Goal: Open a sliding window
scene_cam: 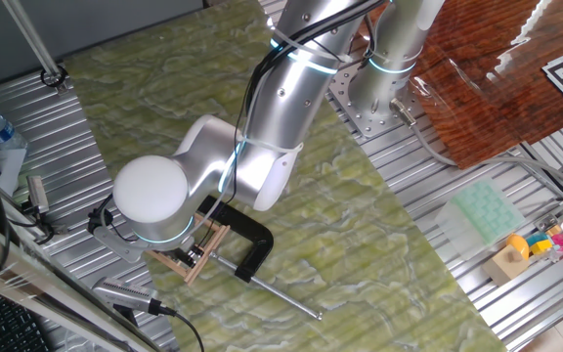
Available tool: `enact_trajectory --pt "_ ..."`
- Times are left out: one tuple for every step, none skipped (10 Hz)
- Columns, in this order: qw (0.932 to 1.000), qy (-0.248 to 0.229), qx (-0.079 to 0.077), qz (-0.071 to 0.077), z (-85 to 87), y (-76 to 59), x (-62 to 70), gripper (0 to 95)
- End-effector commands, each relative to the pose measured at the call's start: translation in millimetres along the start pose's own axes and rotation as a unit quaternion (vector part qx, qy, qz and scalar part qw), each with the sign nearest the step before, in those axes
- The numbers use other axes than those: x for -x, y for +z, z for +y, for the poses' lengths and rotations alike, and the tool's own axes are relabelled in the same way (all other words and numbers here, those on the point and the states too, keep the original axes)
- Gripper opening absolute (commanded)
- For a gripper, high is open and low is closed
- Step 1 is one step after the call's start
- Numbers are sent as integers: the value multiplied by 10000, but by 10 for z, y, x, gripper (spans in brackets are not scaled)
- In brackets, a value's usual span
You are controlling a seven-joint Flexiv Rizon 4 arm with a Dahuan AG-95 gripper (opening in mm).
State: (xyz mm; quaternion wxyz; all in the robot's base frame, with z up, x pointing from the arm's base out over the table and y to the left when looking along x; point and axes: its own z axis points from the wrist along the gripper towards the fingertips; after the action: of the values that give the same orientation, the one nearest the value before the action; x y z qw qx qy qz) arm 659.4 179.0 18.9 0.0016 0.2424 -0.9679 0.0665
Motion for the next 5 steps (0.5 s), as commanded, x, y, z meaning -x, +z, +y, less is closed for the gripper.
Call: enact_trajectory --pt "10000 -4 -1 3 19 -9 -1 0" --pt "10000 -8 1 5 21 -10 -2 0" --pt "10000 5 14 0 31 -9 0 0" --pt "10000 20 16 0 44 -7 1 0" --pt "10000 27 15 0 58 -4 3 0"
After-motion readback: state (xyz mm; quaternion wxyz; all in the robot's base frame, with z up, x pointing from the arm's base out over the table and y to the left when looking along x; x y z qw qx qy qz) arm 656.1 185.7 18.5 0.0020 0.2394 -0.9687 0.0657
